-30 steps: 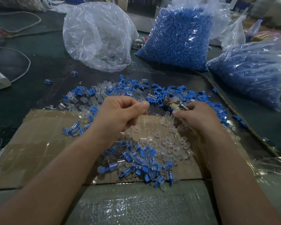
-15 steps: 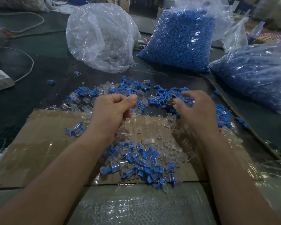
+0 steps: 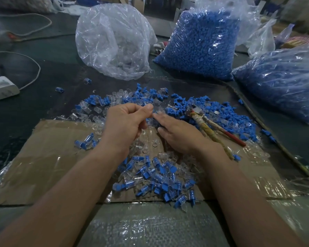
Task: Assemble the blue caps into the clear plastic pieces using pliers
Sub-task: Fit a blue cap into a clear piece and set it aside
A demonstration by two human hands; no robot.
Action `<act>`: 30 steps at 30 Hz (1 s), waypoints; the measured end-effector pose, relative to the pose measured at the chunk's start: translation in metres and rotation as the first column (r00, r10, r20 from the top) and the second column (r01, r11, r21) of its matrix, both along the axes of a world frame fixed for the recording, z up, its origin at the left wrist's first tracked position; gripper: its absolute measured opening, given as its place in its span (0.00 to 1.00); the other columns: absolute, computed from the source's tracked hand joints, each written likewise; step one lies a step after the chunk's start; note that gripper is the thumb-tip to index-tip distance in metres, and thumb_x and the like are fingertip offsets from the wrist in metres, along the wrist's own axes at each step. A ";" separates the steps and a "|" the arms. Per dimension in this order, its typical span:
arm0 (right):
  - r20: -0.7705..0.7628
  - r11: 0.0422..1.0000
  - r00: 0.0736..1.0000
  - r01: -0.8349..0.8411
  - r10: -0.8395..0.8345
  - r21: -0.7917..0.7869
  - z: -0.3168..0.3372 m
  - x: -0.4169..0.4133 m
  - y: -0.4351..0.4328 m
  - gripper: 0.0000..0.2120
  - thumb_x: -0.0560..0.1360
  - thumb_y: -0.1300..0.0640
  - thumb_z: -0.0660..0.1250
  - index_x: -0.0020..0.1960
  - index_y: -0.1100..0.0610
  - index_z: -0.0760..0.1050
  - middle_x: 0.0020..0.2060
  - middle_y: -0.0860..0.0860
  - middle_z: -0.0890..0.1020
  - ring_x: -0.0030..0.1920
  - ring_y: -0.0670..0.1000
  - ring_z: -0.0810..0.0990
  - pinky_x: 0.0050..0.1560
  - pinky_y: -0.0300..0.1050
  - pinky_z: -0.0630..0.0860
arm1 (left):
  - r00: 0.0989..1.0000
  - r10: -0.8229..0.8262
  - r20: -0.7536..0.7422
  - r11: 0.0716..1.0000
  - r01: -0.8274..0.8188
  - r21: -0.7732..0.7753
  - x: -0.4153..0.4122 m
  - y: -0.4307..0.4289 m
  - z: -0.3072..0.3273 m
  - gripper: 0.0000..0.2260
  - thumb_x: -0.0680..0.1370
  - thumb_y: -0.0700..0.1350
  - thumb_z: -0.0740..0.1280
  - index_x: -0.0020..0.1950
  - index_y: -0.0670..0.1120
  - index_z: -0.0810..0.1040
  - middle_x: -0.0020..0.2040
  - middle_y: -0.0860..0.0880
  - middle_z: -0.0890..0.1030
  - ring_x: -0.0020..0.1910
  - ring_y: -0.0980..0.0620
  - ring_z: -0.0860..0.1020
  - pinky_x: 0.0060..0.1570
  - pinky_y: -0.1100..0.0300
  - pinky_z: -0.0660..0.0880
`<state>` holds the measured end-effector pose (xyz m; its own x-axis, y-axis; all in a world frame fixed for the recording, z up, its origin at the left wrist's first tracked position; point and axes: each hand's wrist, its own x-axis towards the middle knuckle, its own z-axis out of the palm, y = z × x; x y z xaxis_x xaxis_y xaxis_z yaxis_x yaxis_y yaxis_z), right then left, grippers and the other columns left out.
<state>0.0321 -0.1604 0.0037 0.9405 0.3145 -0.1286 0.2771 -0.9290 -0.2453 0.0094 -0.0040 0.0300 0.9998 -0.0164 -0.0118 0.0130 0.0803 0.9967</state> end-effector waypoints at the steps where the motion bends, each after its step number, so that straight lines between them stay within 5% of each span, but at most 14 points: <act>1: 0.007 1.000 1.000 0.015 -0.015 0.004 0.001 -0.001 0.000 0.24 0.81 0.51 0.51 0.75 0.48 0.49 0.74 0.46 0.52 0.73 0.47 0.54 0.71 0.45 0.52 | 1.000 -0.002 -0.005 1.000 0.002 -0.002 0.000 0.000 0.000 0.11 0.75 0.45 0.68 0.33 0.43 0.77 0.20 0.53 0.72 0.17 0.60 0.63 0.17 0.70 0.61; 8: 0.208 0.991 0.972 0.087 -0.106 0.099 0.008 -0.005 0.000 0.14 0.77 0.59 0.62 0.61 0.54 0.75 0.56 0.51 0.79 0.56 0.51 0.75 0.57 0.46 0.70 | 1.000 0.000 -0.013 1.000 0.000 -0.007 0.000 0.001 0.000 0.11 0.74 0.45 0.68 0.33 0.44 0.77 0.20 0.53 0.72 0.17 0.60 0.63 0.18 0.70 0.61; 23: 0.271 0.982 0.949 0.123 -0.159 0.146 0.012 -0.007 -0.004 0.06 0.74 0.61 0.63 0.50 0.55 0.77 0.42 0.49 0.80 0.40 0.45 0.74 0.40 0.37 0.70 | 0.999 -0.024 -0.022 1.000 0.025 0.016 0.000 0.001 0.000 0.10 0.74 0.45 0.67 0.34 0.44 0.77 0.21 0.53 0.72 0.18 0.60 0.64 0.18 0.70 0.62; 27: 0.259 0.920 0.930 0.157 -0.260 0.360 0.014 -0.010 -0.008 0.05 0.73 0.62 0.65 0.47 0.55 0.78 0.38 0.44 0.78 0.39 0.43 0.76 0.40 0.32 0.72 | 0.999 -0.040 -0.033 0.999 0.041 0.015 0.001 0.001 -0.001 0.09 0.74 0.45 0.68 0.36 0.42 0.78 0.21 0.53 0.73 0.18 0.60 0.66 0.19 0.69 0.64; 30: 0.173 0.754 0.928 0.149 -0.331 0.640 0.019 -0.017 -0.009 0.09 0.72 0.62 0.68 0.41 0.48 0.75 0.36 0.42 0.78 0.36 0.38 0.76 0.37 0.28 0.72 | 0.995 -0.095 -0.037 0.995 0.096 0.030 0.000 0.000 -0.002 0.04 0.73 0.41 0.68 0.39 0.43 0.78 0.25 0.52 0.78 0.22 0.59 0.74 0.21 0.68 0.70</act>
<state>0.0154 -0.1694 0.0223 0.9635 -0.0009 0.2676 0.2023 -0.6523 -0.7305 0.0097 -0.0040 0.0279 0.9927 -0.1105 -0.0493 0.0545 0.0451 0.9975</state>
